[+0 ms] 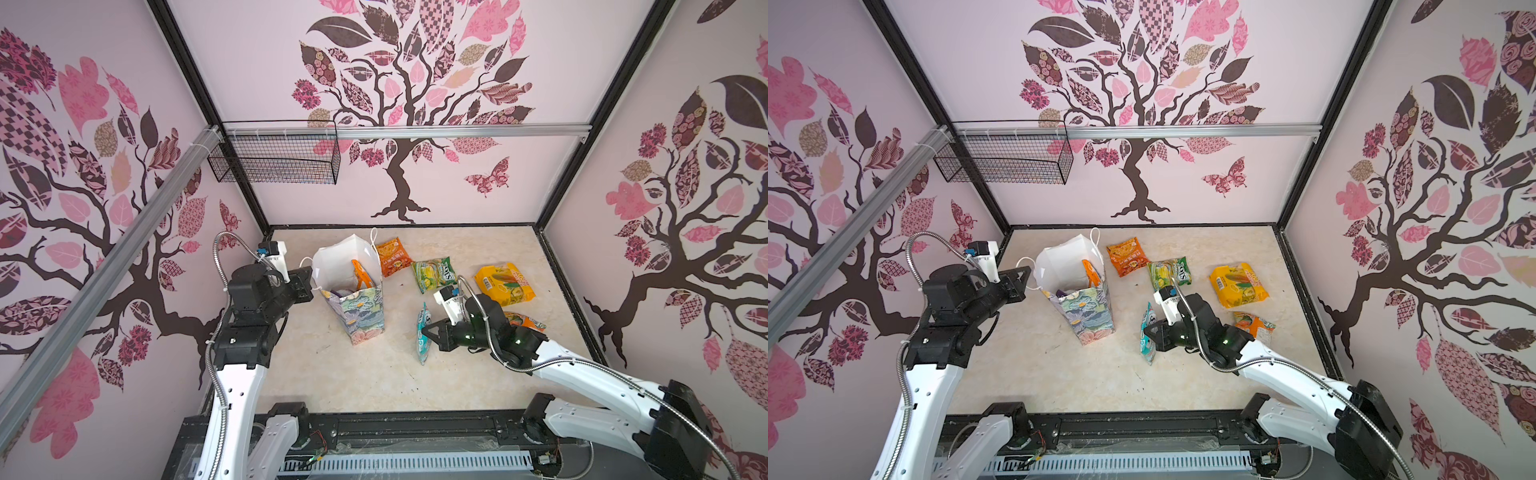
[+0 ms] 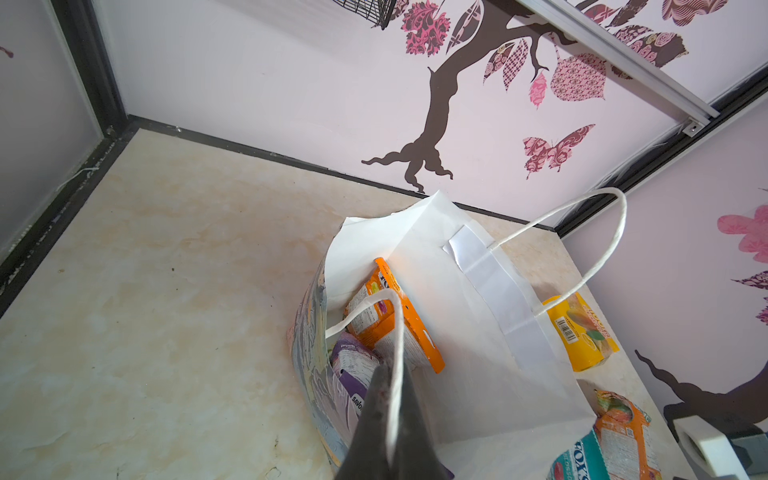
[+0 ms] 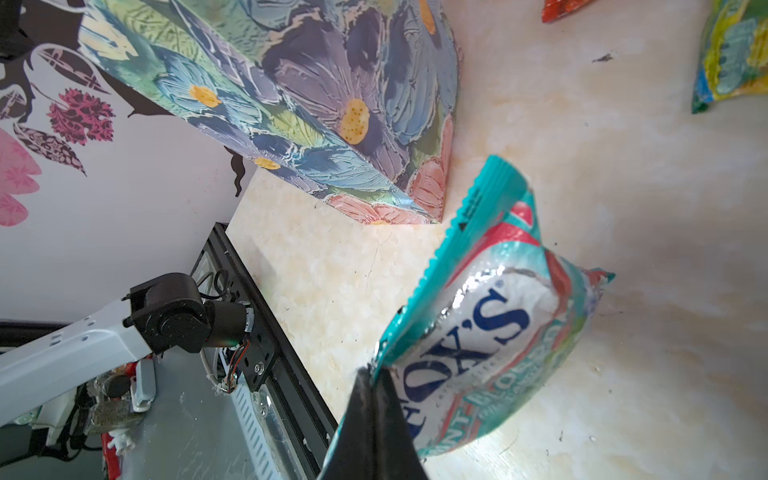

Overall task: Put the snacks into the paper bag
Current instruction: 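Lift the teal packet with the right gripper and carry it toward the bag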

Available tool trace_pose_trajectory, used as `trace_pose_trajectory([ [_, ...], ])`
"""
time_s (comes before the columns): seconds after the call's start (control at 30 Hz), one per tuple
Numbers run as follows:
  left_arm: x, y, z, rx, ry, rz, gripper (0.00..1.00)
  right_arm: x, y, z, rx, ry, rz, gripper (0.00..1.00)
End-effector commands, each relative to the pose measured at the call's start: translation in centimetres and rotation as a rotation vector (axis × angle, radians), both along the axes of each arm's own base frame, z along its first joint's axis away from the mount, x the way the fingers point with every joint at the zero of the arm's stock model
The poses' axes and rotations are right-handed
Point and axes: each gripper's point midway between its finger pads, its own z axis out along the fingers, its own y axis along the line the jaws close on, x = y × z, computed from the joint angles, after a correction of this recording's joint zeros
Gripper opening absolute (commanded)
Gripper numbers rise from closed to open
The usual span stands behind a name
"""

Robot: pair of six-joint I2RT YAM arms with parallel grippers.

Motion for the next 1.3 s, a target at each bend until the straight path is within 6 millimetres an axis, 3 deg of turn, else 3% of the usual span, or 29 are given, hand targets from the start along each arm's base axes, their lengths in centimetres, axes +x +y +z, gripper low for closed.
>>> trace_pose_trajectory([
  [0.0,0.1,0.2,0.0,0.004,-0.023,0.002,0.00,0.1,0.9,2.9,-0.004,-0.065,0.077,0.00],
  [0.13,0.1,0.2,0.2,-0.003,-0.030,-0.001,0.00,0.3,1.4,5.4,0.033,-0.104,0.088,0.00],
  [0.37,0.2,0.3,0.2,-0.025,-0.027,0.000,0.00,0.2,3.1,12.0,0.116,-0.159,0.170,0.00],
  [0.63,0.3,0.2,0.1,-0.053,-0.021,-0.014,0.00,-0.1,3.7,18.9,0.187,-0.243,0.211,0.00],
  [0.93,0.5,0.3,-0.1,-0.047,-0.016,-0.008,0.00,-0.9,5.4,24.4,0.256,-0.326,0.302,0.00],
  [1.27,0.5,0.3,-0.1,-0.047,-0.014,-0.009,0.00,-0.2,8.6,27.2,0.289,-0.323,0.420,0.00],
])
